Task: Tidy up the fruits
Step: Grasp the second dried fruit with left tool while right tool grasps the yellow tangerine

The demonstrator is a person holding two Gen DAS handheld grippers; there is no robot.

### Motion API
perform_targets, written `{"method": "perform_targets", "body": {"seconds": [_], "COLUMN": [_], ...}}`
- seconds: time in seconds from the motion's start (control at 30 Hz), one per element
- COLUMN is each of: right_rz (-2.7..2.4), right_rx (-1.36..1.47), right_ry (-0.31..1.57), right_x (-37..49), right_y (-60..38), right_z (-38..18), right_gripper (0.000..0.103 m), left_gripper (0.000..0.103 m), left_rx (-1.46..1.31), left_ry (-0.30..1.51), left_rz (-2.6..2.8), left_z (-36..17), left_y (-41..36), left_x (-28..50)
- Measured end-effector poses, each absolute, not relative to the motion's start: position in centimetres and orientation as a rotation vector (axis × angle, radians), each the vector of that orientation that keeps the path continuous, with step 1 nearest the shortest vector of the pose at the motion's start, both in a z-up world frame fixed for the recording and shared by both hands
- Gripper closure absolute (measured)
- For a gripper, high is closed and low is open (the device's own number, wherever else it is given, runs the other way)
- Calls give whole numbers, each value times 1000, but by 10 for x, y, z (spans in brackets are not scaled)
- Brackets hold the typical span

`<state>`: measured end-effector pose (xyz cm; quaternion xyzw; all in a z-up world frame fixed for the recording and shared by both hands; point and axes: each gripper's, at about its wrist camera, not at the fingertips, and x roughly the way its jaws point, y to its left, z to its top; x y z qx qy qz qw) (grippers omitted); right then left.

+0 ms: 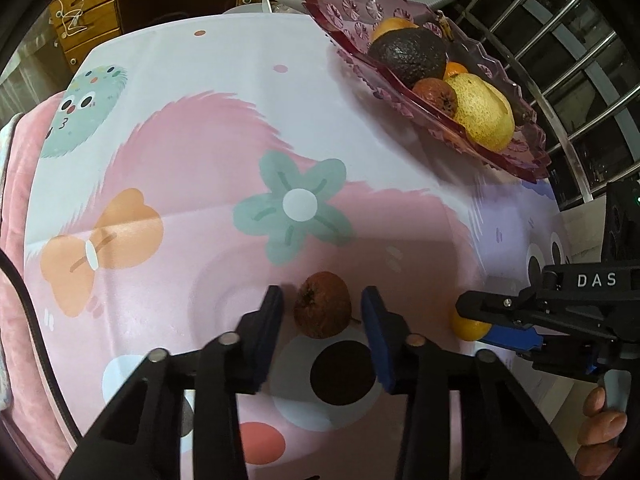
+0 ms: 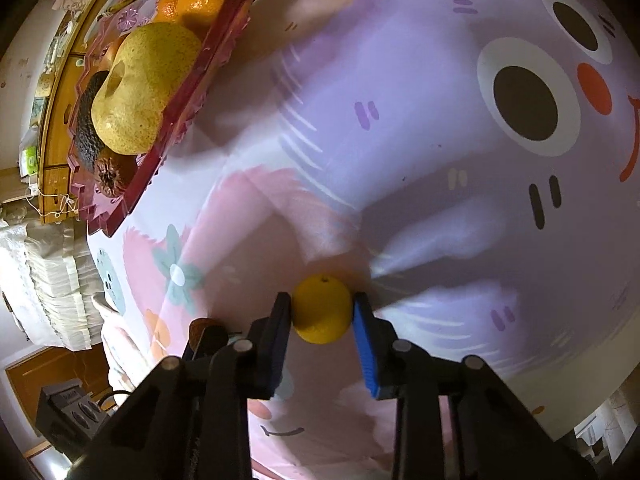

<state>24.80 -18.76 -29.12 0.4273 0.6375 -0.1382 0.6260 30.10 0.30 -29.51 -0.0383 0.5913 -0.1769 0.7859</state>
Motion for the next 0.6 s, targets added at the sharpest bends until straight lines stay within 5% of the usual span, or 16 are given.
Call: {"method": "perform_targets", "body": {"seconds": [0.1, 0.6], "right_rz": [-309, -267], "right_rx": [979, 905], "right_ry": [1463, 1353], "right_x": [248, 243], "right_y": [-189, -202], "right_z": [-291, -258], "right_gripper": [72, 72], "left_gripper": [76, 77], "left_rx": [-103, -150], "left_ry": [1275, 1206], "left_rz": [-386, -397], "left_z": [-296, -261], "left_y": [5, 5], "left_x": [303, 297]}}
